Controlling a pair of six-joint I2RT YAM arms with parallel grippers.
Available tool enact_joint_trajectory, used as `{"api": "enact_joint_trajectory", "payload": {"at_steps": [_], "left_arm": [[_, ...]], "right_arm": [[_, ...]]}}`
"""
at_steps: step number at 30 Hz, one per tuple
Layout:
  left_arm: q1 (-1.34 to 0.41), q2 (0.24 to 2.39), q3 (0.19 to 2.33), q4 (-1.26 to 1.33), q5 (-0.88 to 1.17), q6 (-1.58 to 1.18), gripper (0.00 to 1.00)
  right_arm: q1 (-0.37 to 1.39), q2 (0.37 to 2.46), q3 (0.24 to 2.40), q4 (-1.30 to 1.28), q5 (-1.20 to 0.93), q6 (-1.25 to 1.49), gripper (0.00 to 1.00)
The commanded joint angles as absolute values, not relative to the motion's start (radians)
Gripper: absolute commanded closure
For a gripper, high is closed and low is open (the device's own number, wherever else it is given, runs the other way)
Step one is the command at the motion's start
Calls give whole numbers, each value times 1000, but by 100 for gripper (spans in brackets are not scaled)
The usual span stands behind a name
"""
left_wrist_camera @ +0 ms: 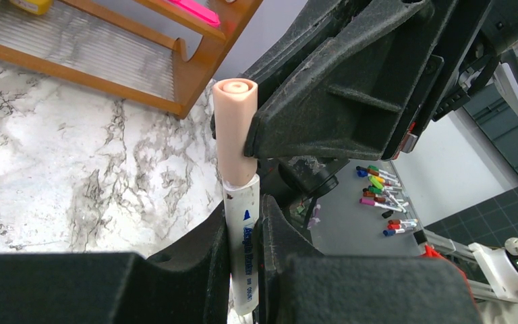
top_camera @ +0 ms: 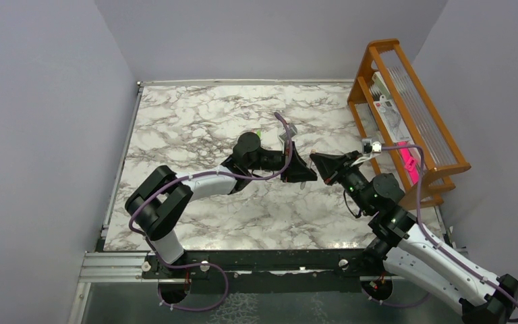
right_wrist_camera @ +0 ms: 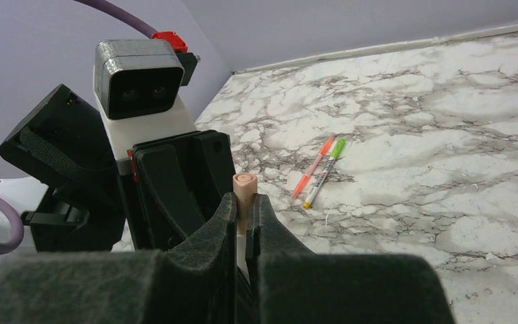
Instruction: Insert the pens into the pen caps
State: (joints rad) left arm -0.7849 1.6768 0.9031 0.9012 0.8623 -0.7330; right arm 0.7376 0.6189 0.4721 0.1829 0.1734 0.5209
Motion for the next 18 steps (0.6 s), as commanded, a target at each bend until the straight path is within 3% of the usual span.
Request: {"api": "enact_joint_trajectory", "payload": {"at_steps": [1,9,18], "left_arm": [[-776,1673,947,962,814,-716,100],[-776,1674,949,917,821,-653,100],[-776,1684,964,894,832,-638,100]], "right_arm": [[744,622,454,116,152,512,99],[744,590,481,101,166,488,99],[744,560,498,67,179,453,88]]}}
